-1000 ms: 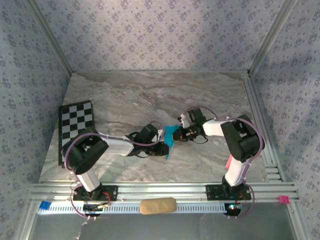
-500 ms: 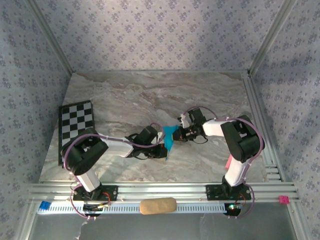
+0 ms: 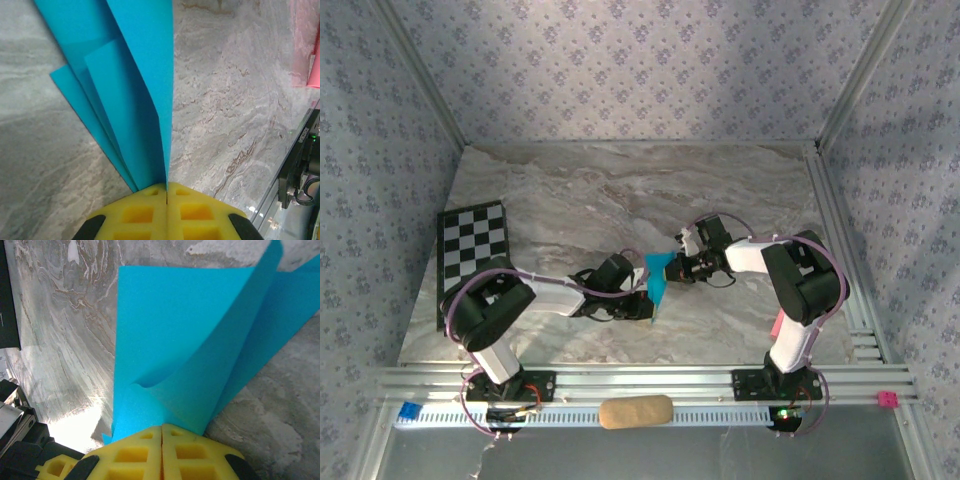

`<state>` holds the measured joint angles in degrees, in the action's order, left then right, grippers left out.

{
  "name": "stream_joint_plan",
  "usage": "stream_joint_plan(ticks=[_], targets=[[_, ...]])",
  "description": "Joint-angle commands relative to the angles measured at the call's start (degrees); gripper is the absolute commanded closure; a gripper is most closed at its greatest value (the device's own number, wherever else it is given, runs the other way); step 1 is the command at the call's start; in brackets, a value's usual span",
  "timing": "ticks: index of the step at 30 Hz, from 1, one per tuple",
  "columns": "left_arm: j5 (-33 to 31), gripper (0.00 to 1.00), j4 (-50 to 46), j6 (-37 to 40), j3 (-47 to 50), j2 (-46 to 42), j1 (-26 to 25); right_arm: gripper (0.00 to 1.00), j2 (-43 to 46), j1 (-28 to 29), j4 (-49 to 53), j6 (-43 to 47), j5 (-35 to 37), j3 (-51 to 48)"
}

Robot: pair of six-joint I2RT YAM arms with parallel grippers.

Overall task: Fold a paper plane with a square sheet of paper (pick it up from the middle)
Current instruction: Fold the wing for the fifth time at the center of the table.

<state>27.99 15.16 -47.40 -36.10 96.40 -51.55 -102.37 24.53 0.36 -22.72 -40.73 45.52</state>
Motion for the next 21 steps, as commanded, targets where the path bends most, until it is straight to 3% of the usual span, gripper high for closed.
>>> stream_joint_plan(ticks=[1,4,7,13,17,21], targets=[[4.1,1.0,-2.81,1.26,1.46,0.01,-0.92,0.91,-2.84,1.71,0.54,0.12,6.07,-1.37],[4.97,0.9,-3.15,1.87,1.47,0.19,-1.03,0.91,-3.0,1.84,0.51,-0.02,6.1,-1.3],[5.35,0.89,-3.94,2.5,1.69,-0.24,-1.08,0.91,-3.08,1.92,0.57,0.0,6.1,-1.1],[6.03,0.99,-4.73,3.62,1.56,-0.6,-1.1,0.91,-3.17,2.03,0.66,0.07,6.1,-1.09],[6.1,0.84,-5.03,3.98,1.78,-1.03,-1.16,0.92,-3.18,2.07,0.69,0.05,6.32,-1.12],[6.38,0.83,-6.39,5.03,2.1,-2.1,-1.19,0.92,-3.36,2.14,0.6,-0.11,6.37,-0.98]])
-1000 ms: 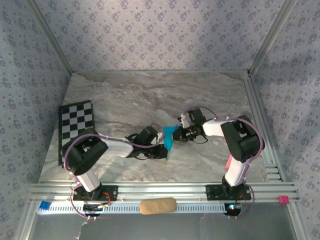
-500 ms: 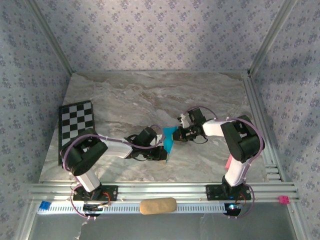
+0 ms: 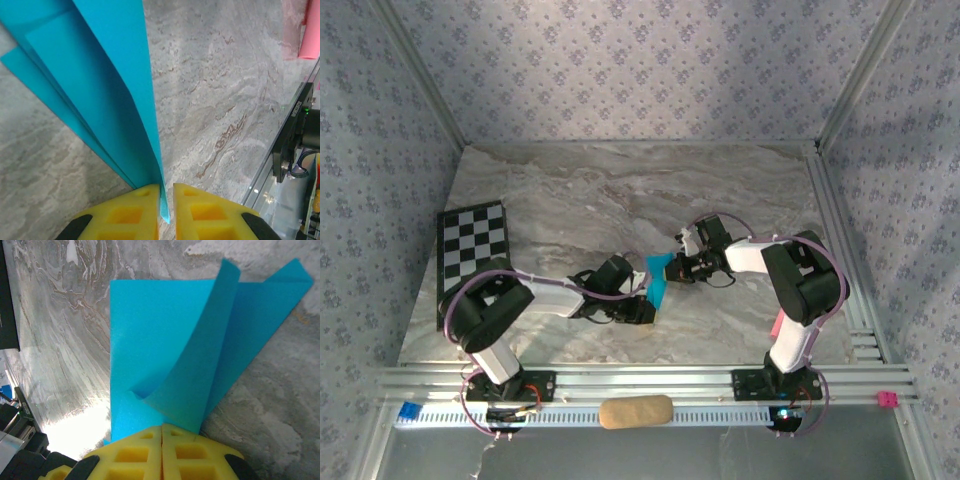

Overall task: Fold a paper plane with a square sheet of paper (pick it up from the middle)
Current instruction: Fold the wing for the fifth time at the center of the table.

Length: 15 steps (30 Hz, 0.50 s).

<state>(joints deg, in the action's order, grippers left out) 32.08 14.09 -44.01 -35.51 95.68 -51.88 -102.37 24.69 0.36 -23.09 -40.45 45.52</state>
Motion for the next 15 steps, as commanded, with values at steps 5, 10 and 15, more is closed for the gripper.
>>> stream_joint_plan(ticks=[5,10,15], targets=[[-0.8,0.74,-6.84,1.31,2.72,-6.97,-0.82,0.92,-3.28,2.1,0.52,0.28,5.99,-1.03],[-4.52,0.71,-9.05,0.89,2.31,-14.52,0.64,0.92,-3.24,2.1,0.59,0.11,5.88,-0.89],[-6.13,0.79,-6.65,-0.68,-0.61,-17.06,3.8,0.92,-3.19,2.19,0.22,-0.13,6.01,-1.08]])
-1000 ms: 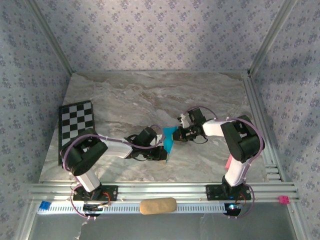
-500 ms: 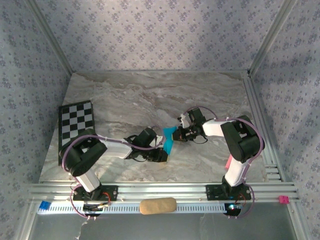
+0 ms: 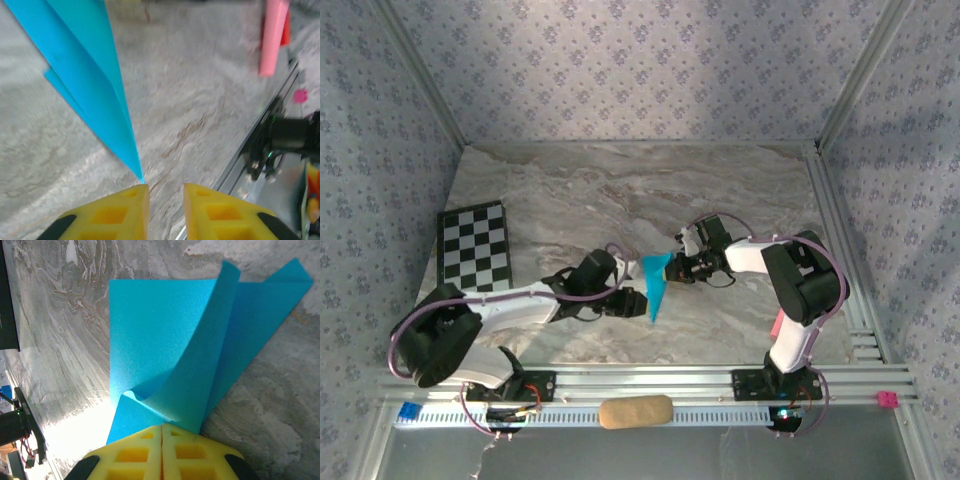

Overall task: Fold a paper plane with a square sheet of paper (pick it up from the middle)
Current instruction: Fold the wing for the fifth time at the center of the table.

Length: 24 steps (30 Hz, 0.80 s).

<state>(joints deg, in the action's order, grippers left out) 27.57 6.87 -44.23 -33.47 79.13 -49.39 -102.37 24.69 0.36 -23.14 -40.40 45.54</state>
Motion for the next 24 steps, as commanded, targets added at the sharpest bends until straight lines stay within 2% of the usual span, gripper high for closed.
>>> stream_joint_plan(ticks=[1,9,15,24], targets=[[-1.41,0.81,0.96,-0.56,-3.72,0.07,1.54,0.92,-3.19,2.13,0.17,-0.18,5.87,-1.12],[2.9,0.9,4.11,-2.21,-12.9,14.46,0.26,0.92,-3.46,2.15,-0.44,-0.77,5.47,-1.0],[-0.9,0.91,6.49,-3.84,-15.01,20.88,-0.06,0.92,-3.46,2.25,-0.8,-0.95,5.1,-1.01],[-4.24,0.9,2.8,-2.71,-16.21,24.61,-0.1,0.92,-3.45,2.25,-0.77,-0.92,5.07,-1.15]])
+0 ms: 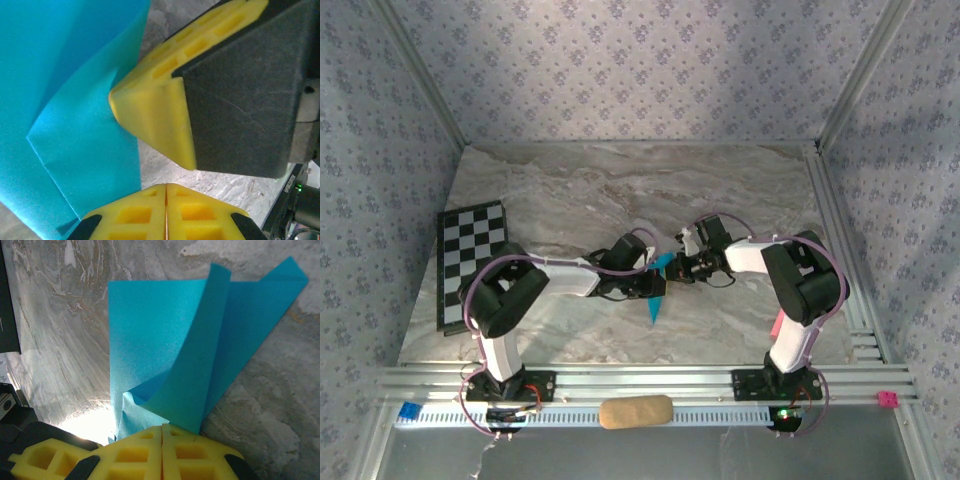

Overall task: Fold a paper plane with a square sheet of paper (pick it up from the middle)
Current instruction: Fold the wing for the fifth time at the center of the table.

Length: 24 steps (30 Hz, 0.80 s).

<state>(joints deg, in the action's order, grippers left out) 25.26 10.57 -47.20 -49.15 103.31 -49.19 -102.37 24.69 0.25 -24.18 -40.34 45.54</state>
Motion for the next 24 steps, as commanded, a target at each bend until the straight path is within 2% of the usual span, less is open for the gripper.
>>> stream_joint_plan(ticks=[1,9,15,20,24], targets=[[-2.29,0.9,-1.12,0.19,-0.19,0.28,-0.32,0.92,-3.46,2.21,-0.69,0.06,4.94,-1.16],[-4.34,0.92,-4.16,0.52,1.14,0.84,-0.55,0.92,-3.22,2.22,-0.7,-0.13,4.52,-1.06],[-5.98,0.99,-6.87,1.18,2.94,1.02,-1.41,0.9,-1.78,1.99,-0.84,-0.75,4.04,-1.06],[-6.34,1.0,-6.3,2.24,7.33,-0.39,-1.88,0.85,2.99,0.27,-0.78,-1.71,4.08,-2.0],[-4.19,1.0,-6.55,7.37,9.98,-1.93,-1.88,0.83,8.9,-2.68,-1.38,-2.44,4.55,-4.29]])
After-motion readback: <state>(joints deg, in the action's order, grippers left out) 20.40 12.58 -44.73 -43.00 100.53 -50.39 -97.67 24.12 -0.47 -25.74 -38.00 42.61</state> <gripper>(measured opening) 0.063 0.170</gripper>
